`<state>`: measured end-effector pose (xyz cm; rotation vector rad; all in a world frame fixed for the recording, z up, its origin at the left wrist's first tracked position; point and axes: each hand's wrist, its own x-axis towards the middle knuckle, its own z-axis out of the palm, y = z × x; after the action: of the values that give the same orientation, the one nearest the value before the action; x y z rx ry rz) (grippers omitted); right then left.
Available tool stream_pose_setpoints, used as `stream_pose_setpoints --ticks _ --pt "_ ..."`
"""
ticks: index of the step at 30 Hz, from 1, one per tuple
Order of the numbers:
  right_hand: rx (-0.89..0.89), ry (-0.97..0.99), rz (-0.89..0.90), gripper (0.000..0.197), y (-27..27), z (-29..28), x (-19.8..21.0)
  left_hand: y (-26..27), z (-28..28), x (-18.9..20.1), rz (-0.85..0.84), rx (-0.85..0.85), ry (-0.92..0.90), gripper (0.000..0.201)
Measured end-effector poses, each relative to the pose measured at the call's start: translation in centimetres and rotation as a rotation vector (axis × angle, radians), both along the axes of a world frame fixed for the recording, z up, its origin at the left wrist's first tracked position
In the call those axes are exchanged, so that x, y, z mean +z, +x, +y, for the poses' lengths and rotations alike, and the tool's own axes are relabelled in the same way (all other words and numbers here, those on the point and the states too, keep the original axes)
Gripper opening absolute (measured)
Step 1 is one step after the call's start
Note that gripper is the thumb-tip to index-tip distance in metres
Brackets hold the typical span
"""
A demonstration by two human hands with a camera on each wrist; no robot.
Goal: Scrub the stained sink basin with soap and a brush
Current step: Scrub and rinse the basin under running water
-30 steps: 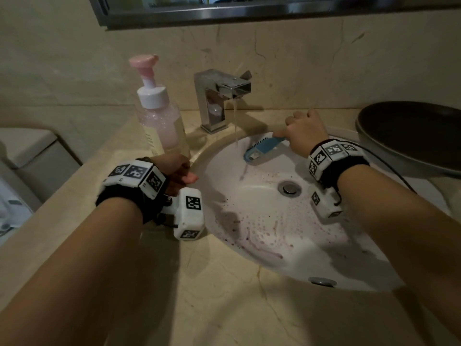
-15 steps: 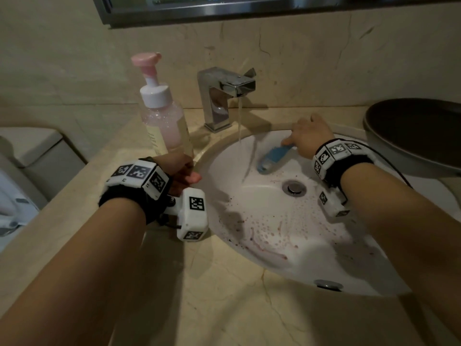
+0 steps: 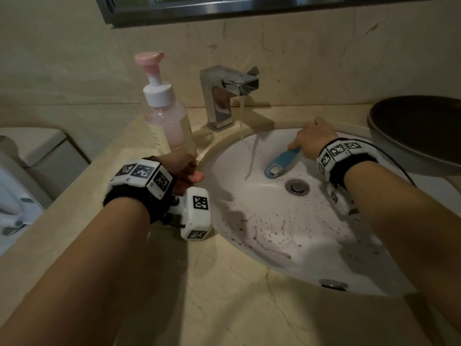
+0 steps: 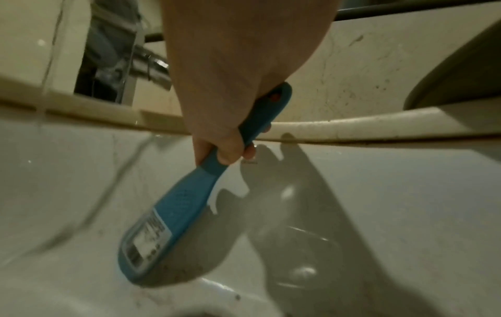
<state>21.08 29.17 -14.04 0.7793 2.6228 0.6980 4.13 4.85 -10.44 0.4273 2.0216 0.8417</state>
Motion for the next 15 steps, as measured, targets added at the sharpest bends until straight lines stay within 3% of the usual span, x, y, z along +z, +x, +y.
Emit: stream_pose_setpoints --ticks 6,11,15 --pt "0.066 -0.17 0.361 0.044 -0.8 0.0 0.6 -0.1 0.0 0.0 0.023 0.011 -0.009 0.029" --pt "-0.053 -0.207 0.066 0.041 -0.8 -0.5 -0.7 0.1 0.0 0.1 0.02 -0.004 -0.012 0.034" --pt "-0.108 -0.261 0.11 0.039 -0.1 -0.3 -0.9 0.1 0.0 0.1 0.022 -0.011 -0.023 0.034"
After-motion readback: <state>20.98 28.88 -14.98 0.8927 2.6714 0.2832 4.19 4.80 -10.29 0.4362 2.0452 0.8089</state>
